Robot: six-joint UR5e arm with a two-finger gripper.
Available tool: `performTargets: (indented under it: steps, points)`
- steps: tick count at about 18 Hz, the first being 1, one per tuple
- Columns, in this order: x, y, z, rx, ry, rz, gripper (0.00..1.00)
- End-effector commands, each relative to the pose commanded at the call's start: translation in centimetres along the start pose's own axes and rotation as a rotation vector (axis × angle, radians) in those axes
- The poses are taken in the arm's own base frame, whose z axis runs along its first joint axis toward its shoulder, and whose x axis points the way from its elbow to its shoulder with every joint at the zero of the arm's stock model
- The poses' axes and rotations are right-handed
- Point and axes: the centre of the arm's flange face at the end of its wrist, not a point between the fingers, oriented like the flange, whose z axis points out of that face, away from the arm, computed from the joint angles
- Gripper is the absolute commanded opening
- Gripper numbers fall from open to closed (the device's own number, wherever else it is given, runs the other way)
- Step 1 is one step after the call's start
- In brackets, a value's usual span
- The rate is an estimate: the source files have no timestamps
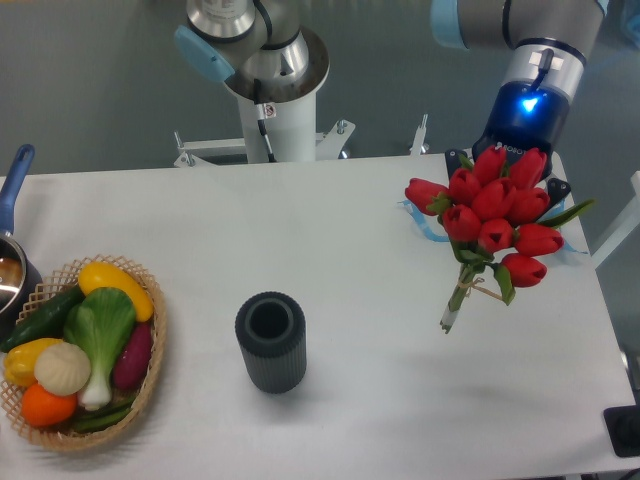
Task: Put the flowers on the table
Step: 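Lift the red tulip bouquet upward with the gripper holding the stems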
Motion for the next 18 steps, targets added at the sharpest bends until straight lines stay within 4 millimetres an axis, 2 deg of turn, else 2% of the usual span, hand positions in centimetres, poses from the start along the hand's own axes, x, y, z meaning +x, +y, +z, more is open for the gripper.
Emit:
performTargets:
  steps: [6,16,18]
  points:
    - [0.0,-0.2,-0.9,-0.013,-0.02,-0.005,0.32]
    - [-0.1,-0.2,-2.4,-0.314,-0.186,0.052,0.32]
    - [0.2,0.0,-2.2,-0.35,-0.193,0.054,0.32]
